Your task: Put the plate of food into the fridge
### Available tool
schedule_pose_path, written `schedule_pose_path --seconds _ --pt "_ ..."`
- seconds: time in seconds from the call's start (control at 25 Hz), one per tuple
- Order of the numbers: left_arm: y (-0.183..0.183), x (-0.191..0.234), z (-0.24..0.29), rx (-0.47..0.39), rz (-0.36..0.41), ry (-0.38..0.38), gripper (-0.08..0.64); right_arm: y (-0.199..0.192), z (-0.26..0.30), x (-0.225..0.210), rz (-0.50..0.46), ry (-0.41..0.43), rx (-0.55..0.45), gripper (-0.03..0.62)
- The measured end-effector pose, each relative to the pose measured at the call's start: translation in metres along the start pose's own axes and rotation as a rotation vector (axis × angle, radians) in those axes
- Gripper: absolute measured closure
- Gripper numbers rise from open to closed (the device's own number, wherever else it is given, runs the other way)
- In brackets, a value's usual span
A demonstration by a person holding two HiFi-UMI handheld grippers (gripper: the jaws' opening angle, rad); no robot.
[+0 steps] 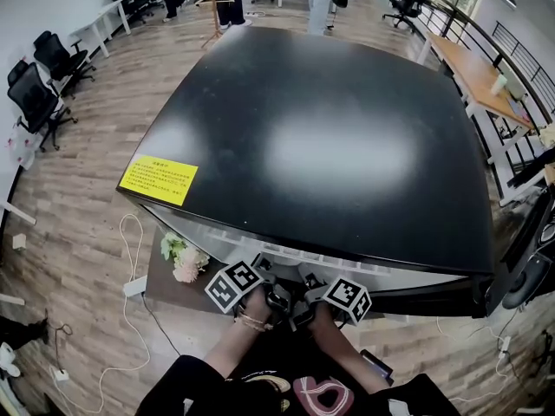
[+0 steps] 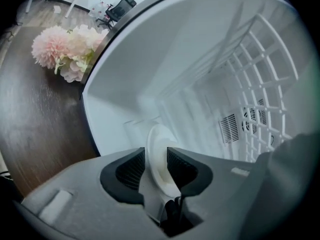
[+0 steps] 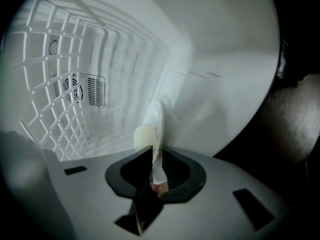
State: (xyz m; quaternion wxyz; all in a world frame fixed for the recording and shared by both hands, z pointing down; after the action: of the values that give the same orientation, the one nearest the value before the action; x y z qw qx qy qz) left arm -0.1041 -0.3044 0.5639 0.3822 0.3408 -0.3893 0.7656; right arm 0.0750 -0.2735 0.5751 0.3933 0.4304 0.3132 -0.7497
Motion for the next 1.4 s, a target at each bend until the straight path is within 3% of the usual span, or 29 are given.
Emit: schedule_pose_path --seconds 0.44,0.76,0.88,1.12,1.28,1.4 --pt "0.0 -0.004 -0.021 -0.023 0.045 -0.064 0.417 -0.008 -0.011 0.003 -0.043 0.034 0.009 0.517" --pt "-0.001 -0.013 -0.047 0.0 0.013 -0.206 0.417 -0.011 -0.03 0.011 -0.111 0.088 -0.043 0.497" --pt "-0.005 -0.013 -0.058 0.002 0.035 -0.261 0.438 -0.014 -0.039 0.01 -0.129 0.1 -0.06 0.495" --pt "-0.013 0.001 -0.081 0.035 -0.005 -0.286 0.447 -0.023 -0.06 0.006 -0.151 0.107 -0.094 0.491" --pt "-0.015 0.008 -0.098 0.038 0.003 -0.315 0.49 -0.03 -0.074 0.004 -0.174 0.114 -0.114 0.479" --pt "-0.015 0.012 -0.109 0.065 0.004 -0.351 0.491 -0.04 -0.082 0.005 -0.207 0.158 -0.111 0.479"
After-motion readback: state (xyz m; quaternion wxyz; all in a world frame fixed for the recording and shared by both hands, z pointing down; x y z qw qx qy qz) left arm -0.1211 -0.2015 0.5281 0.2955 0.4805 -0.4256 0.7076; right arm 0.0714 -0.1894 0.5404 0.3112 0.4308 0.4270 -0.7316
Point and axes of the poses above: the fingertips, and each gripper's own axes: z forward along the fingers, x to its left, y out of its top, the point moved 8 cm from there along -z, backward along the fingers, and after that the axes turned 8 degrees about -x, right-handed, at the moved point
